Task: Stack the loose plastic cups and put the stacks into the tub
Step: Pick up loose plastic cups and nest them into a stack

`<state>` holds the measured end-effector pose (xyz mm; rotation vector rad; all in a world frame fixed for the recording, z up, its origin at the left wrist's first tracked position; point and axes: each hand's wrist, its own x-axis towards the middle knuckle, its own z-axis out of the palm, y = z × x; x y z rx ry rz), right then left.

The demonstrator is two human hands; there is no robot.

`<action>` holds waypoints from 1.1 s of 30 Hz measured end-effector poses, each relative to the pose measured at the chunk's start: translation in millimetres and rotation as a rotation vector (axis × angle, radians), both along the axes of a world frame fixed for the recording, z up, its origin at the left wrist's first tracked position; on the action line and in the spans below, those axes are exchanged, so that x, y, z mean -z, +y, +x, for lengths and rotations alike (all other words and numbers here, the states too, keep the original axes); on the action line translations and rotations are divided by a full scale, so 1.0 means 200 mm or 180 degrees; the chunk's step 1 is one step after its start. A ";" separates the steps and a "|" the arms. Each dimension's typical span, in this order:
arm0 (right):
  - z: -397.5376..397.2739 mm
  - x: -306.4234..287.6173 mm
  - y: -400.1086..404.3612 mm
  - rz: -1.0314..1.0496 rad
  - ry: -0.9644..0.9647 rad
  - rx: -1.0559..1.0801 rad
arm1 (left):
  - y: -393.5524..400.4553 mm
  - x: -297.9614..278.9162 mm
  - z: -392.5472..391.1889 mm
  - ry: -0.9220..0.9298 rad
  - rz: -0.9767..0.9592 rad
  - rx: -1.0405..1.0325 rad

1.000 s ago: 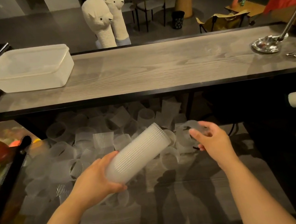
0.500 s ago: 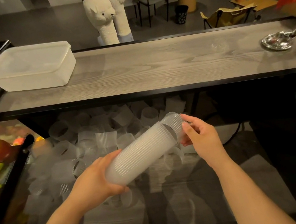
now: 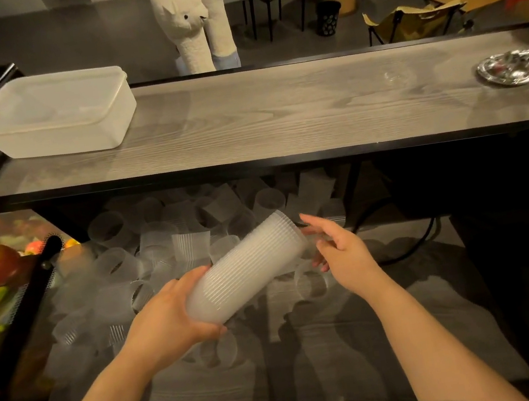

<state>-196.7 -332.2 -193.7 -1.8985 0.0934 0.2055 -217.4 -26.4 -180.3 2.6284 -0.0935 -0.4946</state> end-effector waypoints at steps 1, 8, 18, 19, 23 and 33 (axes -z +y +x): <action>0.00 0.03 0.00 -0.0207 0.0131 0.0056 | 0.00 0.00 0.00 -0.0006 0.0041 -0.0006; 0.02 0.19 0.08 -0.1543 0.1000 -0.0193 | 0.01 0.03 -0.02 0.0178 0.0444 0.0131; -0.01 0.37 0.09 -0.2945 0.0815 -0.1129 | 0.05 0.06 0.03 0.0154 0.0212 -0.0110; -0.01 0.39 0.09 -0.2951 0.0738 -0.1050 | 0.05 0.06 0.03 0.0161 0.0191 -0.0108; 0.00 0.39 0.05 -0.2661 0.0733 -0.0558 | 0.06 0.07 0.02 0.0145 0.0119 -0.0058; -0.04 0.07 -0.03 0.1423 -0.0167 0.1748 | 0.11 0.04 -0.04 0.0064 0.0001 0.0139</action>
